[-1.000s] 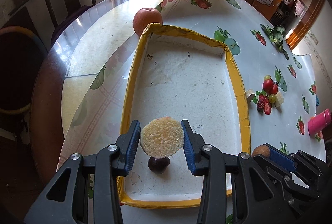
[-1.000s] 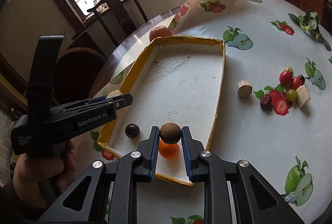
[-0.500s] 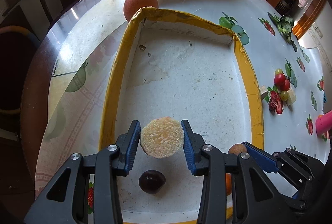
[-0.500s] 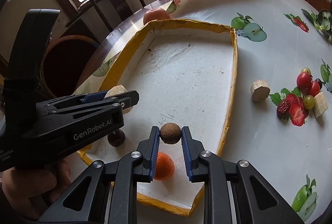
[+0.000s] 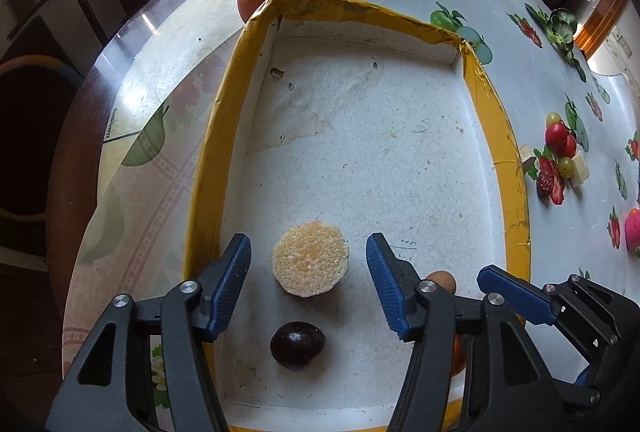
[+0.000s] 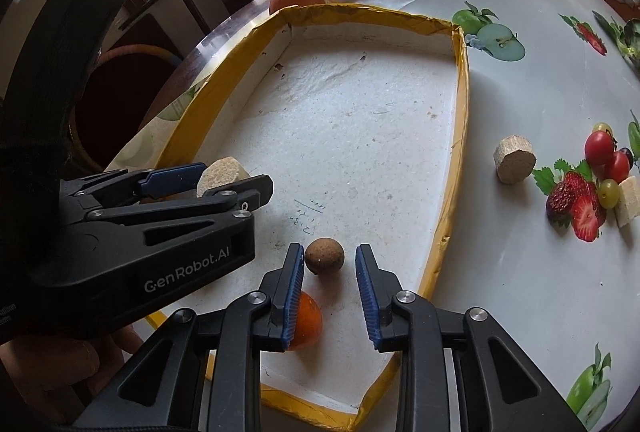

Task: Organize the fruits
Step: 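Lower the bread slice and kiwi into the tray and open both tools, then move both tools back to the fruit cluster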

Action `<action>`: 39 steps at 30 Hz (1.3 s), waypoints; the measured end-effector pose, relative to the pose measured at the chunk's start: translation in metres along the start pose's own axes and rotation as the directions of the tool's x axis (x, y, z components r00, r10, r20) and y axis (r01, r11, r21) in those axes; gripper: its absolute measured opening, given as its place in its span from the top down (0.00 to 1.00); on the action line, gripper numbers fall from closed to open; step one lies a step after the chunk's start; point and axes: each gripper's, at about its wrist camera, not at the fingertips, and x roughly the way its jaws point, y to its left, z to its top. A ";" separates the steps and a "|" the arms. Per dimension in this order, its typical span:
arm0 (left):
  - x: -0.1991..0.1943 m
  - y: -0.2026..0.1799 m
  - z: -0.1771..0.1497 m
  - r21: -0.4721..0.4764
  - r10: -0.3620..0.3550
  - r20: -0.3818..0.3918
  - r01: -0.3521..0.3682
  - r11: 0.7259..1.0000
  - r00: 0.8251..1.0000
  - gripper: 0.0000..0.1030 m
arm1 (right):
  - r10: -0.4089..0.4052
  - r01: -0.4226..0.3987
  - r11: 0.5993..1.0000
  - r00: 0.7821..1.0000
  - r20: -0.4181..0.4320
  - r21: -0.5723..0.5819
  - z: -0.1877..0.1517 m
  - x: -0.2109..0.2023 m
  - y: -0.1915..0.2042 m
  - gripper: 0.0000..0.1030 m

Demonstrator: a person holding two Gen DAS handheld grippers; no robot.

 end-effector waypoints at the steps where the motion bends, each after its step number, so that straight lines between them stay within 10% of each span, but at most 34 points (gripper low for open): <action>1: -0.002 0.001 0.000 -0.003 0.000 0.002 0.000 1.000 1.000 0.43 | 0.003 -0.003 1.000 1.000 0.006 0.000 -0.001 -0.004 0.000 0.69; 39: -0.071 -0.081 -0.021 0.143 -0.096 0.071 0.085 0.986 0.993 0.43 | -0.115 0.054 0.947 0.977 0.178 0.317 -0.088 -0.139 -0.115 0.67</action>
